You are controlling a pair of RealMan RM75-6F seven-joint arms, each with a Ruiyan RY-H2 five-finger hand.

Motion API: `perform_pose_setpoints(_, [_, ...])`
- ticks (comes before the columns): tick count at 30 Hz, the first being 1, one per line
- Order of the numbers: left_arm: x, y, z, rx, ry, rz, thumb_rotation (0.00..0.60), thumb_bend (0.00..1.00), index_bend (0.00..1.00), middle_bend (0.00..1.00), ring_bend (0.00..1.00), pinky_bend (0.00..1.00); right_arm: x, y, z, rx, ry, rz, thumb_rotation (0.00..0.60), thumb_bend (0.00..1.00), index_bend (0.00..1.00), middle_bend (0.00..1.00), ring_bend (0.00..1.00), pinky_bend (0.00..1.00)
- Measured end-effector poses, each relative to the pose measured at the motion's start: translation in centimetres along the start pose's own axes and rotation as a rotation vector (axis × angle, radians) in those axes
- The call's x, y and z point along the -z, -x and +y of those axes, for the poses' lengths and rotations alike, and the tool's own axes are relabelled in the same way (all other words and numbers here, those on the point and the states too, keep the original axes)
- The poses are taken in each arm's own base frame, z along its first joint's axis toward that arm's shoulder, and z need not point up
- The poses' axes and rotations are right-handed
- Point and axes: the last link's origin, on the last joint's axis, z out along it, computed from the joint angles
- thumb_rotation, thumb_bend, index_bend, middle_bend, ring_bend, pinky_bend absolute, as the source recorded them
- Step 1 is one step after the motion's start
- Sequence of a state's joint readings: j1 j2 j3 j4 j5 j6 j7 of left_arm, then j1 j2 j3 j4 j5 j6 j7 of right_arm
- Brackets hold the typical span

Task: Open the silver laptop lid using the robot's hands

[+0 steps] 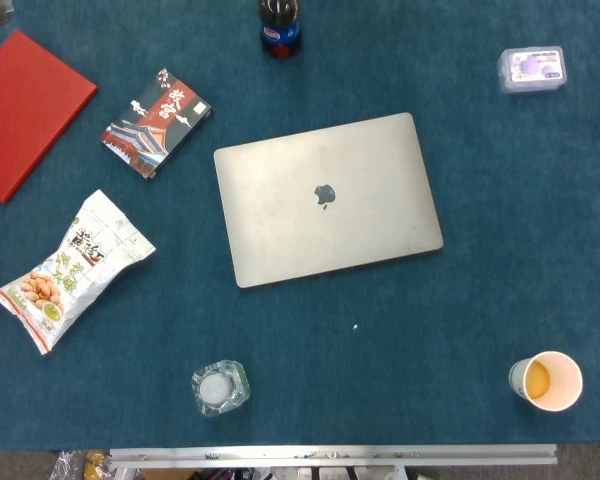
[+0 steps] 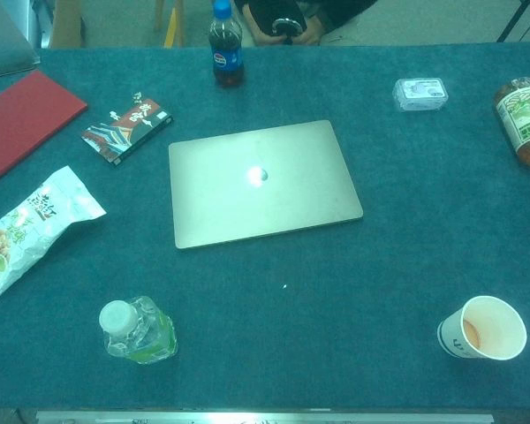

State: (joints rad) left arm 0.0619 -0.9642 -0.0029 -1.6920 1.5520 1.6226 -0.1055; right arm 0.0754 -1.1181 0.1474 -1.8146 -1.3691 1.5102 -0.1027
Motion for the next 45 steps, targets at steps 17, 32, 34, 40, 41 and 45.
perform_pose_setpoints(17, [-0.2,0.1,0.4,-0.006,0.006,-0.008,0.6,0.42,0.22,0.17,0.09,0.07,-0.2,0.2,0.0,-0.001,-0.009,-0.007,0.6,0.1,0.12,0.22,0.08,0.19])
perform_pose_setpoints(32, [-0.2,-0.2,0.9,-0.009,0.019,-0.014,0.6,0.42,0.22,0.17,0.09,0.07,-0.7,0.3,-1.3,0.003,-0.078,-0.022,0.6,0.1,0.12,0.22,0.08,0.19])
perform_pose_setpoints(34, [-0.2,-0.3,1.0,-0.01,0.021,-0.011,0.6,0.42,0.22,0.17,0.09,0.07,-0.8,0.4,-1.6,0.004,-0.087,-0.028,0.6,0.1,0.12,0.22,0.08,0.19])
perform_pose_setpoints(40, [-0.4,-0.5,1.1,-0.006,0.023,-0.003,0.6,0.42,0.22,0.17,0.09,0.07,-1.0,0.8,-2.8,-0.002,-0.131,-0.064,0.6,0.1,0.12,0.22,0.08,0.19])
perform_pose_setpoints(41, [-0.4,-0.5,1.1,-0.006,0.024,-0.003,0.6,0.42,0.22,0.17,0.09,0.07,-1.1,0.9,-3.1,-0.003,-0.143,-0.072,0.6,0.1,0.12,0.22,0.08,0.19])
perform_pose_setpoints(45, [-0.5,-0.5,1.2,-0.003,0.03,0.0,0.6,0.42,0.22,0.17,0.09,0.07,-1.4,1.6,-4.9,0.007,-0.212,-0.111,0.6,0.06,0.12,0.22,0.08,0.19])
